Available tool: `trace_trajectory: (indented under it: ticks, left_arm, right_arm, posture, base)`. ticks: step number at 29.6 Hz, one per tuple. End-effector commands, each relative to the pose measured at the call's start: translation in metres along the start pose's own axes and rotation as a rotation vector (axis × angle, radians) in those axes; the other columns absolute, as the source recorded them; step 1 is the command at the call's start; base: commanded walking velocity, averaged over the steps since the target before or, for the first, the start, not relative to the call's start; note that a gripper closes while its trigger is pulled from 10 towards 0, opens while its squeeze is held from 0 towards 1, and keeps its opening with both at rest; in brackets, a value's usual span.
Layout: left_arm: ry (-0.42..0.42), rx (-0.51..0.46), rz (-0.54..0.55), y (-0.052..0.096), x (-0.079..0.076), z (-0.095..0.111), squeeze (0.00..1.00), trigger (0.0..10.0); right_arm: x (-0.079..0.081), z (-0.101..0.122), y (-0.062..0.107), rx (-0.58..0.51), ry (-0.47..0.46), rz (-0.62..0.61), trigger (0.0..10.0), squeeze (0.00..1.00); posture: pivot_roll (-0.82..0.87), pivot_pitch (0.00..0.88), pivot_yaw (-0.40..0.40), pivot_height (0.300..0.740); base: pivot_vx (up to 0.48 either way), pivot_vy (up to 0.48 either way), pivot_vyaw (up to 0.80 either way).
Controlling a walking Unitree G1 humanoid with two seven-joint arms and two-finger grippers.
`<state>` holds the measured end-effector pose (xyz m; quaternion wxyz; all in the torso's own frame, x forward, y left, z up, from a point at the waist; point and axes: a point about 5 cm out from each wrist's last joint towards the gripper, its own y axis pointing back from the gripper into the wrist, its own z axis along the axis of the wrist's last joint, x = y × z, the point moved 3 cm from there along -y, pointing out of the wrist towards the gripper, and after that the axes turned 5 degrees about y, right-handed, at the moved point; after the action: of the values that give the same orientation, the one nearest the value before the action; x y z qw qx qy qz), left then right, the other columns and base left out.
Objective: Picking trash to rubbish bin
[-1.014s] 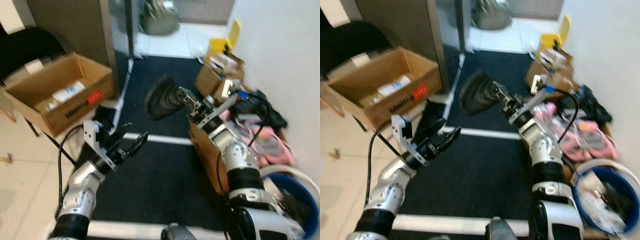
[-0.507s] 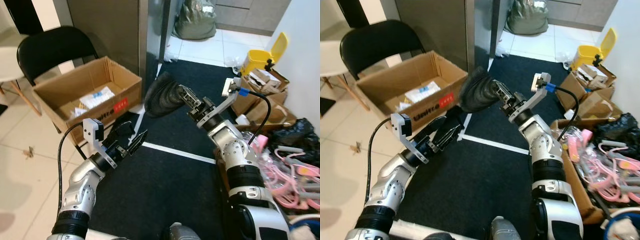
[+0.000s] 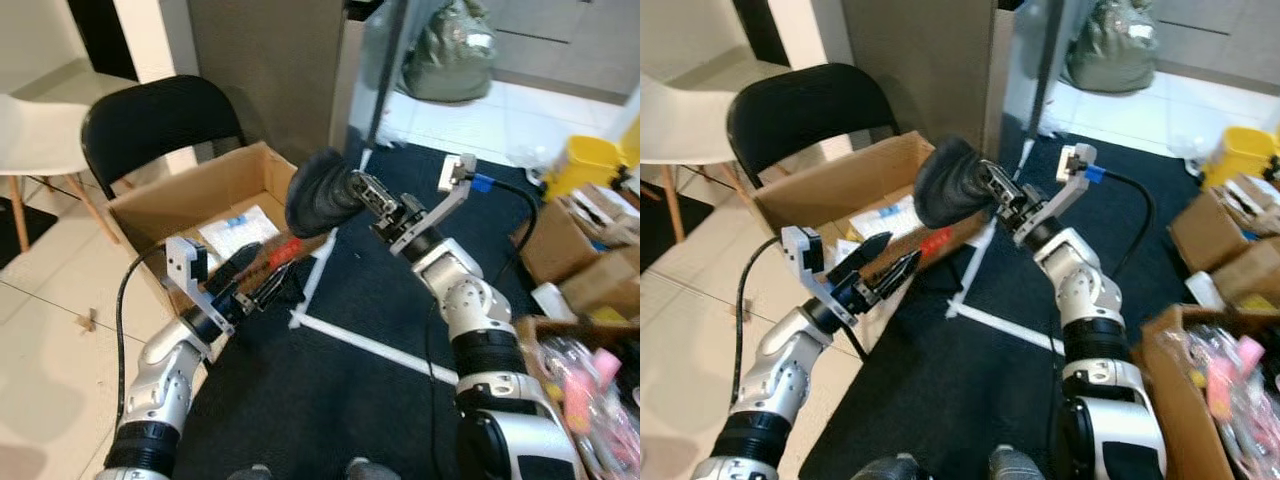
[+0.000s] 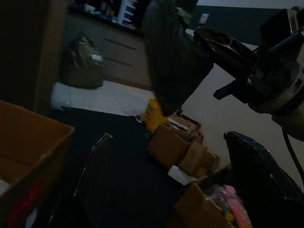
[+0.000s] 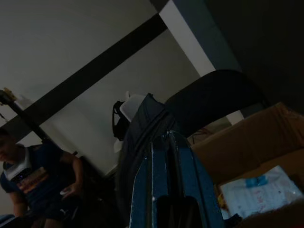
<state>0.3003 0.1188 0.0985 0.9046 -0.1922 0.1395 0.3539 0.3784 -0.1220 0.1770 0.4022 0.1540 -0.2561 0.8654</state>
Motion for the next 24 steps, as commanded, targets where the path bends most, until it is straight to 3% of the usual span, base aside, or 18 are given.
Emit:
trace_trajectory:
  ticks: [1,8,14,21,24]
  left_arm:
    - [-0.004,0.001,-0.014,-0.003,-0.004,-0.001,0.00,9.8]
    - [-0.004,-0.003,-0.005,-0.002,-0.003,0.000,0.00,10.0]
    - [-0.005,-0.004,-0.006,-0.003,-0.004,0.000,0.00,10.0]
    - [-0.005,-0.004,-0.006,-0.003,-0.004,0.000,0.00,10.0]
    - [-0.005,-0.005,-0.007,-0.003,-0.004,0.001,0.00,10.0]
  right_arm:
    - [-0.003,0.001,0.003,0.000,-0.003,-0.011,10.0,0.00]
    - [0.001,0.000,0.002,0.022,0.032,0.022,10.0,0.00]
    - [0.010,-0.002,0.001,0.053,0.122,0.085,10.0,0.00]
    - [0.010,-0.004,0.001,0.071,0.127,0.082,10.0,0.00]
    - [0.010,-0.004,0.000,0.079,0.136,0.081,10.0,0.00]
  posture:
    - [0.03,0.010,-0.029,0.740]
    - [0.03,0.013,-0.028,0.740]
    - [0.04,0.020,-0.028,0.740]
    - [0.04,0.020,-0.028,0.740]
    - [0.04,0.024,-0.025,0.740]
  base:
    - [0.480,0.000,0.00]
    - [0.480,0.000,0.00]
    - [0.480,0.000,0.00]
    - [0.480,0.000,0.77]
    - [0.480,0.000,0.00]
